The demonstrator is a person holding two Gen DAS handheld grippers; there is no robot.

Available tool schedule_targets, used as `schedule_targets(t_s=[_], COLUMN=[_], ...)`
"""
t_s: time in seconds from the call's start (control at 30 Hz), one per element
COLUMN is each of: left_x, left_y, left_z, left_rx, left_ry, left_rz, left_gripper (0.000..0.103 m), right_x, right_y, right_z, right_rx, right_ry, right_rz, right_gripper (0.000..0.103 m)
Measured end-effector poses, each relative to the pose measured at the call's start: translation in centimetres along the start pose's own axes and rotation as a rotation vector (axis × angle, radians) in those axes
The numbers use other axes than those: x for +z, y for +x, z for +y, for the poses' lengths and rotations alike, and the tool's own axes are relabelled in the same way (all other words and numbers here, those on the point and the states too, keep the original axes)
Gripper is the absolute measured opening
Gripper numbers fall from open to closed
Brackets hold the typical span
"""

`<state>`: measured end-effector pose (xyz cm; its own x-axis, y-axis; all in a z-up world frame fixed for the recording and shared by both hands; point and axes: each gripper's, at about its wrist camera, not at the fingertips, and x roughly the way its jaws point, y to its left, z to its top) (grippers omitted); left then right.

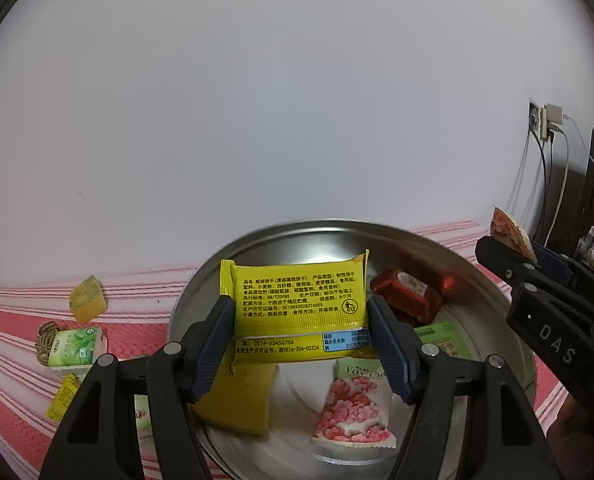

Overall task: Organize objects
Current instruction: 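Carry the wafer pack and beige bag over the tin with both grippers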

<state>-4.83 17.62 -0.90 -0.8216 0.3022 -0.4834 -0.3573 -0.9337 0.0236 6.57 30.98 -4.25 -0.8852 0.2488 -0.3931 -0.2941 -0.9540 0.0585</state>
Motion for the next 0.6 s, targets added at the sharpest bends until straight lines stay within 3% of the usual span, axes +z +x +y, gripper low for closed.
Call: schedule_targets(t_s=[0.6], left_x=[0.0], left_y=[0.2], left_z=[0.2], left_rx=[0.036], left_ry=[0.01], left_rz=[0.027], left_gripper=[0.069], right_x=[-2.5], right_y=[0.7], right_z=[2.4], right_rx=[0.023], right_ry=[-0.026], right_rz=[0.101], right_gripper=[0.042])
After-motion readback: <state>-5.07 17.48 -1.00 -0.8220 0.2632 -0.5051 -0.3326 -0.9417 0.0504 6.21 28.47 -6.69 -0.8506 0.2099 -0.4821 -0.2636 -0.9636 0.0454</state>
